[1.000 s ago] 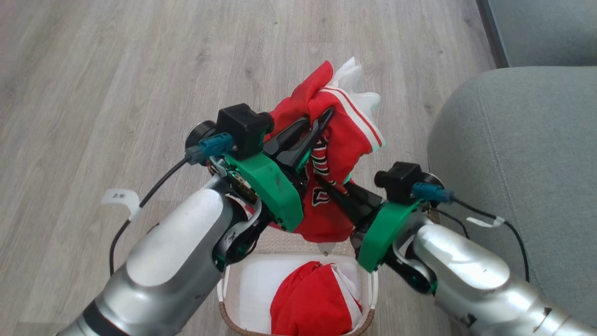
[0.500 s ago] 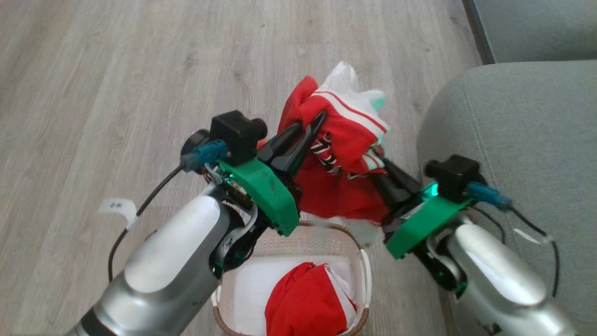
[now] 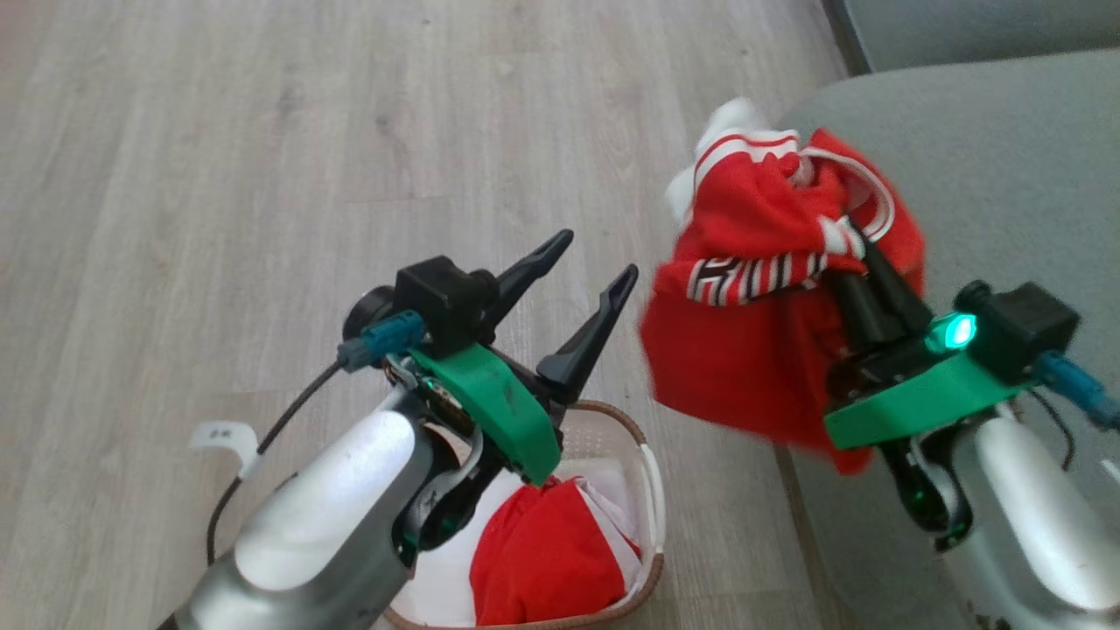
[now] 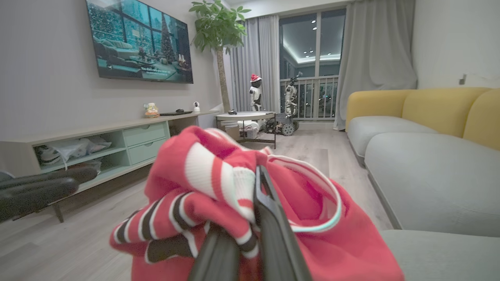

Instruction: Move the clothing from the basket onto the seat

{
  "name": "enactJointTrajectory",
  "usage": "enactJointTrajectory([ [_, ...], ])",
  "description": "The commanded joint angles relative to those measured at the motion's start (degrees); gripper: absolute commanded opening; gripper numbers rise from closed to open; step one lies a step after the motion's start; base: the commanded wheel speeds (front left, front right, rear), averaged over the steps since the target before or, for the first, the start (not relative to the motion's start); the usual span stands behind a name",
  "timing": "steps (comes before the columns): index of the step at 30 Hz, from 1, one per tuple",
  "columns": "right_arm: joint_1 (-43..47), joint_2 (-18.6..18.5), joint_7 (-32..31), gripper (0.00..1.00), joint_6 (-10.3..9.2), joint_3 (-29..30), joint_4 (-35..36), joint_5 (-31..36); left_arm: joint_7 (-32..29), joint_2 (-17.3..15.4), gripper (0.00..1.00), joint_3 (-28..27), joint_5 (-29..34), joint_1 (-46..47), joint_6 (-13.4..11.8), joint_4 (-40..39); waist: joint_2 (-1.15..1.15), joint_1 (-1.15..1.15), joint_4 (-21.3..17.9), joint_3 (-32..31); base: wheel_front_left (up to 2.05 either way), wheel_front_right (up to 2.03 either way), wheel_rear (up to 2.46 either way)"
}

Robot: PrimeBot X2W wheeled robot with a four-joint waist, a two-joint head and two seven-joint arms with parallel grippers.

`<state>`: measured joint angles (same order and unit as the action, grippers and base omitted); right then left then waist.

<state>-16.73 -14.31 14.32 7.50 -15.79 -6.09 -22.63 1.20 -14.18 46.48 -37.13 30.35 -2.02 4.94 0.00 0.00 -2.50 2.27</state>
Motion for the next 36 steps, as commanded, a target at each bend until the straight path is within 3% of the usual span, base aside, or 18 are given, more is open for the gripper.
enactJointTrajectory([
  [1, -0.82, -0.24, 0.67, 0.00, -0.01, 0.01, 2.64, 0.38, 0.59, -1.11, 1.00, -1.92, 0.21, 2.01, 0.07, -2.22, 0.00, 0.00, -1.15, 0.67, 0.00, 0.00, 0.00],
  [17, 4.05, 0.71, 0.68, 0.00, -0.01, 8.82, 10.70, 0.98, 3.03, -2.34, 1.00, -0.18, 2.98, 1.99, 0.31, -3.49, 0.00, 0.00, -12.91, 2.84, 0.00, 0.00, 0.00],
  [26, 5.88, 1.18, 0.68, 0.00, -0.01, 10.13, 13.75, 0.78, 3.41, -2.61, 1.00, 0.33, 3.44, 1.83, -0.09, -3.53, 0.00, 0.00, -19.44, 3.31, 0.00, 0.00, 0.00],
  [36, 7.29, 2.08, 0.68, 0.00, -0.01, 11.70, 15.94, -0.83, 3.48, -2.69, 1.00, 1.02, 4.29, 2.68, -0.33, -3.62, 0.00, 0.00, -22.85, 4.65, 0.00, 0.00, 0.00],
])
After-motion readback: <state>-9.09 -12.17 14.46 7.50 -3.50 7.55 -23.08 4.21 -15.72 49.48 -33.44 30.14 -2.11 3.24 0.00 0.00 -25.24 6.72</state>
